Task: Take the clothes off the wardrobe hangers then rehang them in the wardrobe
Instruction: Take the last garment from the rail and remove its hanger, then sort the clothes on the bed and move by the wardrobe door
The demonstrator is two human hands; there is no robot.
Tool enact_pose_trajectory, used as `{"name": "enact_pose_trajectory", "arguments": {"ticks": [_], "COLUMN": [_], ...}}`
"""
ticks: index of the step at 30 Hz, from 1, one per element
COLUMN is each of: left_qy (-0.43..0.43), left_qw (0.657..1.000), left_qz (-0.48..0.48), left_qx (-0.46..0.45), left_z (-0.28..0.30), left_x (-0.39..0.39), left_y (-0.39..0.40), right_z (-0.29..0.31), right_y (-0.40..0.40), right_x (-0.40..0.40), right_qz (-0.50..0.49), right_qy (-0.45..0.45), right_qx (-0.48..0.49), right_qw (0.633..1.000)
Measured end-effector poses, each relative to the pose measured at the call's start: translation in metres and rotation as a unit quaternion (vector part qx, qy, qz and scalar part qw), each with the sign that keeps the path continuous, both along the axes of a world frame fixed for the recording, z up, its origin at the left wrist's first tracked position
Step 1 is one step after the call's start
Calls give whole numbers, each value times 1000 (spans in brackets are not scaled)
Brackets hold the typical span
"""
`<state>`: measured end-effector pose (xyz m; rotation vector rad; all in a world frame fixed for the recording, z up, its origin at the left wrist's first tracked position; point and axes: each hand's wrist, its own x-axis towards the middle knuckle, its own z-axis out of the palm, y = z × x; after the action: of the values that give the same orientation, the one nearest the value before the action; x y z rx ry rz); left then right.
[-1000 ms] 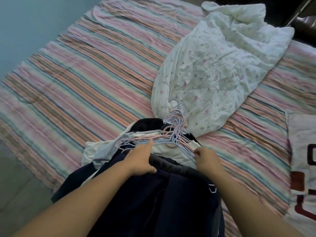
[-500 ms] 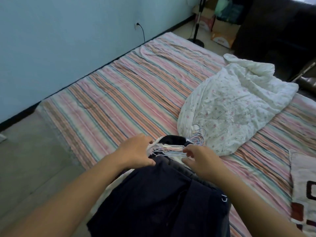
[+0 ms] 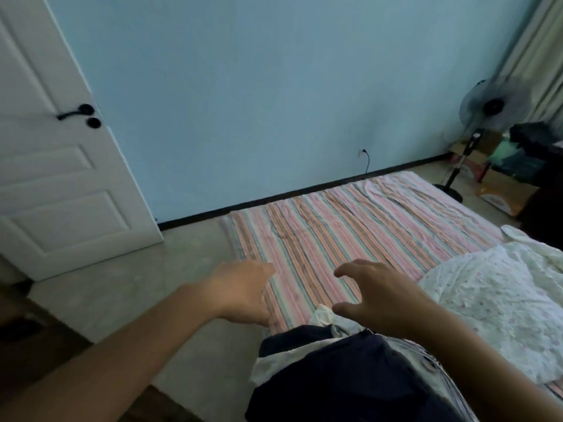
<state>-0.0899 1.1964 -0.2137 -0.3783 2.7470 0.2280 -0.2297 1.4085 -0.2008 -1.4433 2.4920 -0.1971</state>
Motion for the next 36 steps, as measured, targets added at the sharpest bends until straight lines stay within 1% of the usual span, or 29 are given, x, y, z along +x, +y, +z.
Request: {"name": "enact_pose_trajectory", "arguments": {"ticks": [5,10,13,15,18,21,23,26,33,36], "left_qy": [-5,11,21,31,45,64,76,107,121,161], "left_qw": [996,991,979,967,949,924,910,886,831,803], "left_qz": [45,121,186,239,309,377,407,451,542,571], "left_qx": [76,63,82,79,43,20,14,20,-30,-53], "left_z": [60,100,118,129,141,154,163,172,167,161], "left_x": [116,242,306,344,395,446,479,525,623,662], "left_y": [-25,-41,-47,-48,-45,-41,-35,-25,-22,-26], "right_z": [58,101,121,134,148,154,156,160,172,175], "right_y": [-50,-100,-131,-151,-175,-197,-211,-230,-263,-273], "right_x": [86,177,226,257,301,340,366,409,506,549], "right_qz": [94,197,267,307,367,404,426,476,538,556], "right_qy": [-1,1,7,4,8,40,44,11,-20,-46], "right_qx": [40,34,19,9,-7,-16,-34,-49,-51,-34], "right_qw": [995,980,964,952,930,914,903,878,841,829]}}
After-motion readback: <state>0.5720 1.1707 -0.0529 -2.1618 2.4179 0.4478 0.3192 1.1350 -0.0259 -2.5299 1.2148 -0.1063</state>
